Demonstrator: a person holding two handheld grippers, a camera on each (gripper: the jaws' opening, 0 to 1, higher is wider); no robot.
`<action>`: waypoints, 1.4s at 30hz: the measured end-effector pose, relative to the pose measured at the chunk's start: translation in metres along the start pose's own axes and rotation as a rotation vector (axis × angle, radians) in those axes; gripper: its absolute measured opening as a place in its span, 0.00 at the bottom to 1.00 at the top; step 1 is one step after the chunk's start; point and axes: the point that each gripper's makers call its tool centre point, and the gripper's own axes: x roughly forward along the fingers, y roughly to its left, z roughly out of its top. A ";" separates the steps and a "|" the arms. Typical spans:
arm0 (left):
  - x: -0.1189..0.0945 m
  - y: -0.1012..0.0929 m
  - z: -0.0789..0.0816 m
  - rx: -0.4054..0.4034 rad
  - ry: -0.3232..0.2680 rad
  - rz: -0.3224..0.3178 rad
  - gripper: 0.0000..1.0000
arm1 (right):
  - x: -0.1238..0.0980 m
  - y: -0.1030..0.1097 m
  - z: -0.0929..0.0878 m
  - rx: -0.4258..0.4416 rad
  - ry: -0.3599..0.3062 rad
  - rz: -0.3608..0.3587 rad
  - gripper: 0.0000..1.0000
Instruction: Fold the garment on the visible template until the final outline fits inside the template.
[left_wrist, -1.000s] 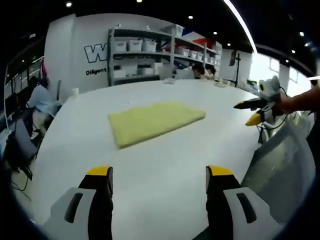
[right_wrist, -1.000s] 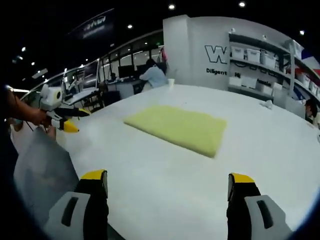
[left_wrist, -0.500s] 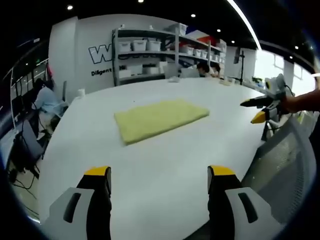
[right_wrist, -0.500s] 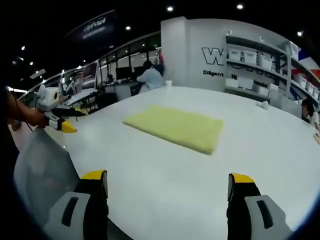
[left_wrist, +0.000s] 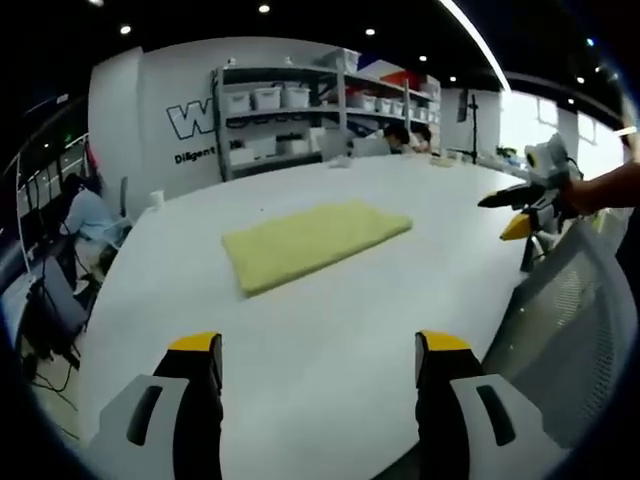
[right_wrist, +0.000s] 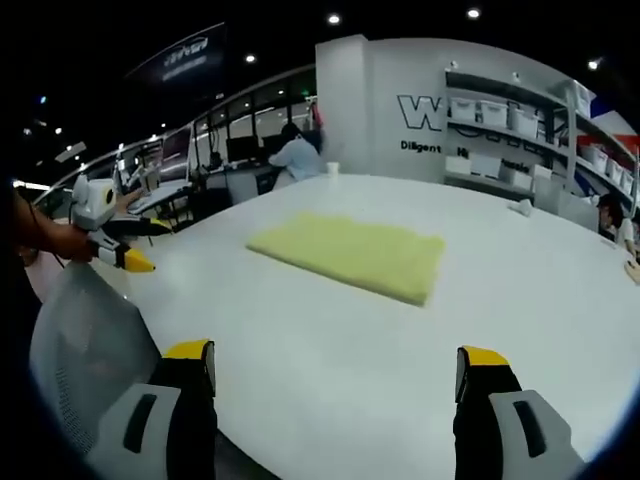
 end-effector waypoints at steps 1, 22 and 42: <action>0.000 0.001 0.000 -0.013 -0.002 0.003 0.77 | 0.000 0.000 0.000 0.000 -0.001 0.000 0.99; -0.001 -0.010 -0.003 -0.033 -0.012 -0.047 0.91 | 0.007 0.013 0.006 -0.021 0.009 0.021 0.99; -0.003 -0.009 -0.003 -0.011 -0.035 -0.038 0.91 | 0.007 0.025 0.002 -0.037 0.021 0.031 0.99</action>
